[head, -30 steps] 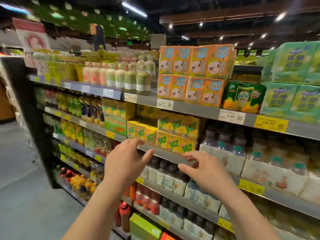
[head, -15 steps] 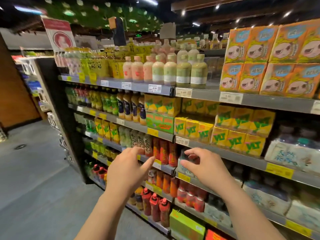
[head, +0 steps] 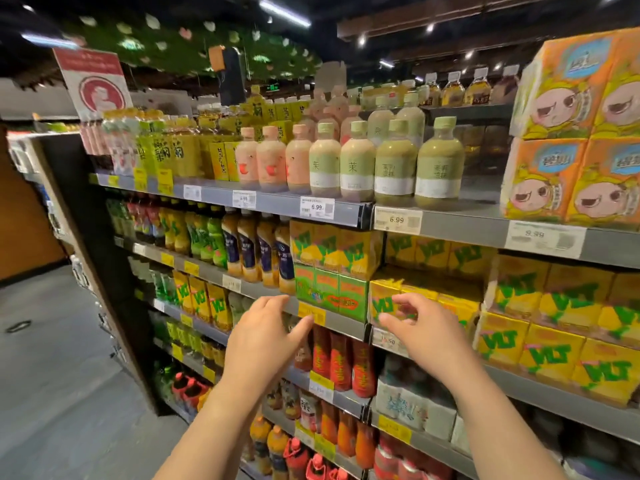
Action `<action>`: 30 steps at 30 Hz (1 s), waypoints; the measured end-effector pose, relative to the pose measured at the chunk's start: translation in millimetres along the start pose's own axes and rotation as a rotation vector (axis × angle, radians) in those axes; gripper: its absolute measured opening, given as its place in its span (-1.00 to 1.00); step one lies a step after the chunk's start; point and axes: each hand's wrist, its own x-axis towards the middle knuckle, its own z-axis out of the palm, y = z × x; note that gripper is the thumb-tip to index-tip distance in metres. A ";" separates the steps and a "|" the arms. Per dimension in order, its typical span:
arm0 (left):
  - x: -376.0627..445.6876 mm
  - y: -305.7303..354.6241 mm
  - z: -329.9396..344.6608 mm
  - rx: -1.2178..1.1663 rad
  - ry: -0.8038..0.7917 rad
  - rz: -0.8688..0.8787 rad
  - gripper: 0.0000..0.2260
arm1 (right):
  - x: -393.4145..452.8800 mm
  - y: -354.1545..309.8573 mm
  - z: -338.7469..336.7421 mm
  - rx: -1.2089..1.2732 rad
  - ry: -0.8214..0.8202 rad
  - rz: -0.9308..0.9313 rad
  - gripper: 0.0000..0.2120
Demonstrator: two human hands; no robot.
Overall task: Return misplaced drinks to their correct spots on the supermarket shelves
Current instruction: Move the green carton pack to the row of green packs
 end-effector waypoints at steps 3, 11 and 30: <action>50.8 -9.6 13.2 -0.015 0.013 -0.018 -0.34 | 44.4 1.9 13.4 0.050 0.056 0.010 -0.57; 131.9 -18.6 59.8 -0.143 0.024 -0.042 -0.33 | 118.1 13.4 42.6 0.042 0.164 0.103 -0.43; 242.9 -63.2 95.7 -0.391 0.010 0.109 -0.55 | 164.2 -38.6 107.6 0.018 0.468 0.368 -0.35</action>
